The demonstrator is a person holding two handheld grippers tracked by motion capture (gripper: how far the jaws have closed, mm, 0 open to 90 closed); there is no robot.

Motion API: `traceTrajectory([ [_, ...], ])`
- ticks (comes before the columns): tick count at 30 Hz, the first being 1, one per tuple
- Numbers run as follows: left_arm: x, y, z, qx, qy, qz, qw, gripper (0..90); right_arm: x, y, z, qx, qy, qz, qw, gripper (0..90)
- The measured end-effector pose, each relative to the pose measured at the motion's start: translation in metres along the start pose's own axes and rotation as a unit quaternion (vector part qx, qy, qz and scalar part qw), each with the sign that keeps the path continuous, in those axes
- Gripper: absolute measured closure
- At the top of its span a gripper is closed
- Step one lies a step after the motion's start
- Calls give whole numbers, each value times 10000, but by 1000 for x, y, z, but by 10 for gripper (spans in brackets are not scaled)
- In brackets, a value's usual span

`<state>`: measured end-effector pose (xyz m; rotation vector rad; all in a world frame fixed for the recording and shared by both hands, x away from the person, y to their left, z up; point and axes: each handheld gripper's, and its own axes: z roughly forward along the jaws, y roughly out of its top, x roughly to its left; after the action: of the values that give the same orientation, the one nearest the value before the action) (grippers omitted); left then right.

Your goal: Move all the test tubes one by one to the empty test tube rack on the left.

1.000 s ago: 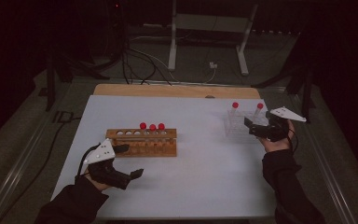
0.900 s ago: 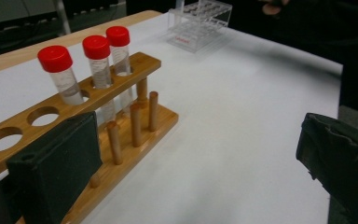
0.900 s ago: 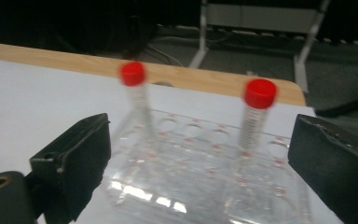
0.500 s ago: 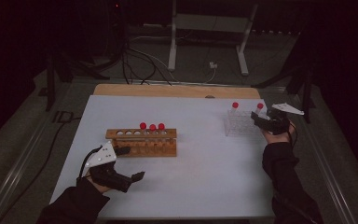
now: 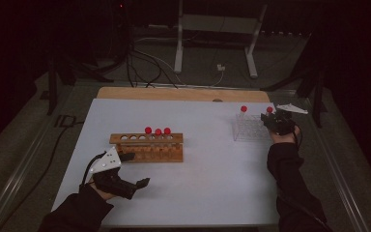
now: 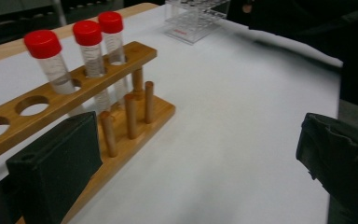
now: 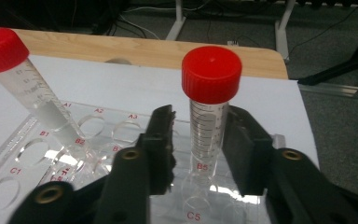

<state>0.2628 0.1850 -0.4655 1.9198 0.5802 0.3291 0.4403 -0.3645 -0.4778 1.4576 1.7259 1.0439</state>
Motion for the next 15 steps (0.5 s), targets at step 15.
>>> traceTrajectory([
  [15, 0, 0, 0, -6, -32, 29, 10000, 6, 1, 11, -9, -61, -209, -118, 9997, 754],
])
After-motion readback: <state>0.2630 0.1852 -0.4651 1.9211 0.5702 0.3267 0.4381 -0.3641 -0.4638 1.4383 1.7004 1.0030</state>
